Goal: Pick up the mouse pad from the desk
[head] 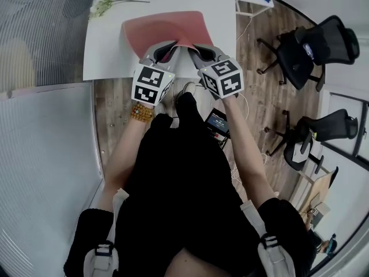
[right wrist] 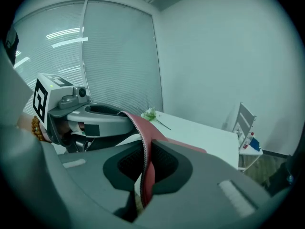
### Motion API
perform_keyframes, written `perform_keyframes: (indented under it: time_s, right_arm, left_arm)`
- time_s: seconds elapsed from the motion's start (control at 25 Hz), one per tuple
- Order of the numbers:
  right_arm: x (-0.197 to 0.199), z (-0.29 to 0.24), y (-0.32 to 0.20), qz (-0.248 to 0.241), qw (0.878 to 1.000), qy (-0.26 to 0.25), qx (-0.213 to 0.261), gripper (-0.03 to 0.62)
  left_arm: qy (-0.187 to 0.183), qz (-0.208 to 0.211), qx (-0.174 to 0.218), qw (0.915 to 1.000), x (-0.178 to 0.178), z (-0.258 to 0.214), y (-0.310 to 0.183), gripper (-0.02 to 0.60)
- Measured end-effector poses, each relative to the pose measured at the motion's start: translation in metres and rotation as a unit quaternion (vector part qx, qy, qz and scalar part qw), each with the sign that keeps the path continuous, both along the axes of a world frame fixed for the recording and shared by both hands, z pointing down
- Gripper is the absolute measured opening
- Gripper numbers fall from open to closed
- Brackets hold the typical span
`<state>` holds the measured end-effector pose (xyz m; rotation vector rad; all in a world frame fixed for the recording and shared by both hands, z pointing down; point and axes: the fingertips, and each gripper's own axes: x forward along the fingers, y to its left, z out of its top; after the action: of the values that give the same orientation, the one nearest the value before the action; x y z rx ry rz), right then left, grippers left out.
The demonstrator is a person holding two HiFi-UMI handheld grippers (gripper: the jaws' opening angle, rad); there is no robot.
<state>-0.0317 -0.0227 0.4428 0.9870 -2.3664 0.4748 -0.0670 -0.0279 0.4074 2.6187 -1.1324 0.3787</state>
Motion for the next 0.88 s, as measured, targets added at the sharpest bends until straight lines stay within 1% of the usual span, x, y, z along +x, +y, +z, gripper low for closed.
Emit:
perform_keyframes:
  time_s: [0.24,0.32,0.4,0.56,0.68,0.88]
  right_arm:
    - [-0.003,-0.054,-0.006,0.014,0.997,-0.034,0.062,0.038]
    - [-0.001,-0.072,-0.006,0.022,0.995,-0.047,0.086,0.040]
    - [0.002,-0.090,-0.006,0.037,0.992,-0.049,0.113,0.038]
    - [0.011,-0.126,0.000,0.059,0.982,-0.037,0.177,0.038]
    - [0.019,-0.151,0.008,0.076,0.973,-0.035,0.214,0.038]
    - [0.021,-0.186,0.026,0.095,0.954,-0.023,0.285,0.038]
  left_arm:
    - [0.043,0.002,0.040,0.9983,0.001,-0.053,-0.004,0.023]
    - [0.054,0.002,0.056,0.9970,0.003,-0.070,-0.003,0.023]
    - [0.059,0.003,0.072,0.9957,0.005,-0.087,-0.001,0.025]
    - [0.063,0.007,0.110,0.9918,0.007,-0.118,0.007,0.025]
    - [0.064,0.005,0.139,0.9882,0.009,-0.139,0.015,0.025]
    - [0.068,-0.012,0.197,0.9779,0.010,-0.168,0.029,0.025]
